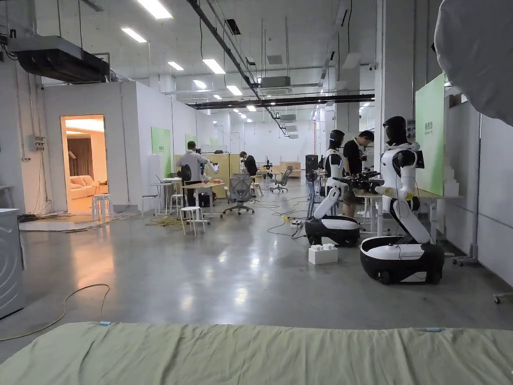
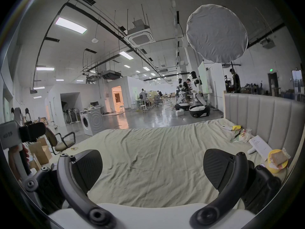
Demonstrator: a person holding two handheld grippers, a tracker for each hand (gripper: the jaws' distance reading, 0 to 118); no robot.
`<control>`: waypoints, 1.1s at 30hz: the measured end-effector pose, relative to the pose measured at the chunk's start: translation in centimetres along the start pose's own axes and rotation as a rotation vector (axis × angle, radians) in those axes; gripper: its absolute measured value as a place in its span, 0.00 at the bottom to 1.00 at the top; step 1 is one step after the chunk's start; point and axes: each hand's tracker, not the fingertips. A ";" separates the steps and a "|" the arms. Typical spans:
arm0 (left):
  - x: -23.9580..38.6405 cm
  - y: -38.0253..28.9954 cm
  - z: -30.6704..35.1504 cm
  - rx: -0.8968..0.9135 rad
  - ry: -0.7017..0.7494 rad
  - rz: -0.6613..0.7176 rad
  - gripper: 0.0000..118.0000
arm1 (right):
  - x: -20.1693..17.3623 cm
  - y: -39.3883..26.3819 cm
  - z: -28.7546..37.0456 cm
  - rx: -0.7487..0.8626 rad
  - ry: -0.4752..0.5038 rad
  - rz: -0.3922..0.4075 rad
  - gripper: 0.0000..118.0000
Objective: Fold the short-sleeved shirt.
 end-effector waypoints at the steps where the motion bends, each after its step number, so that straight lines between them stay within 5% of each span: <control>1: 0.6 0.0 0.0 0.000 0.001 -0.001 1.00 | 0.1 0.1 0.0 0.003 0.022 -0.021 1.00; 4: 0.8 -0.3 -0.2 -0.005 -0.003 -0.004 1.00 | -0.4 0.7 -0.2 -0.005 -0.047 -0.092 1.00; 9: 0.9 -0.2 0.0 0.003 -0.022 0.009 1.00 | -2.2 2.1 -0.5 -0.106 -0.216 -0.088 1.00; 17: 1.0 0.4 0.2 0.001 -0.055 0.010 1.00 | -3.3 3.0 0.1 -0.147 -0.148 -0.150 1.00; 27: 1.9 0.3 0.3 -0.012 -0.060 0.009 1.00 | -2.2 2.8 -0.4 -0.171 -0.223 -0.203 1.00; 33: 2.1 0.0 0.1 -0.019 -0.064 0.009 1.00 | -2.3 2.4 -0.4 -0.181 -0.200 -0.157 1.00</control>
